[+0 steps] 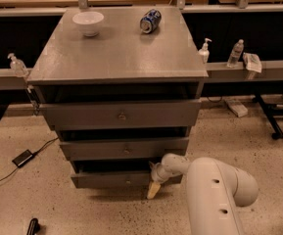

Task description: Open bottom drawer

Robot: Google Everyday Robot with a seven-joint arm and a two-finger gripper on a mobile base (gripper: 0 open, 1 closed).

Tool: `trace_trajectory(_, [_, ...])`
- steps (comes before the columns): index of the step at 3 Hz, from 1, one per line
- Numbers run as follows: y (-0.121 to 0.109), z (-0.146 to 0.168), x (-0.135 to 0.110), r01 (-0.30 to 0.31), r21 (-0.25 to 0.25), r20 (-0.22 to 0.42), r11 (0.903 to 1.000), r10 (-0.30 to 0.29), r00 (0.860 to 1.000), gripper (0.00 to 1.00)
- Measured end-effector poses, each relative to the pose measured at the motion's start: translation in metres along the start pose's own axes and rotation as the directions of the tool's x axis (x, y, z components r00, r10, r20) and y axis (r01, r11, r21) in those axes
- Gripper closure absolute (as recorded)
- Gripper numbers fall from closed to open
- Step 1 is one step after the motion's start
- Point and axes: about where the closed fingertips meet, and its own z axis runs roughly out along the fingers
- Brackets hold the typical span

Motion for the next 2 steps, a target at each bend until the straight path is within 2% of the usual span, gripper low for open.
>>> trace_trajectory(1, [0.009,-0.001,-0.002,-0.001,-0.022,0.012,0.9997,0.001,1.0,0.11])
trace_trajectory(2, [0.024,0.0,-0.006,-0.009,-0.073,0.039,0.9973,0.012,0.999,0.36])
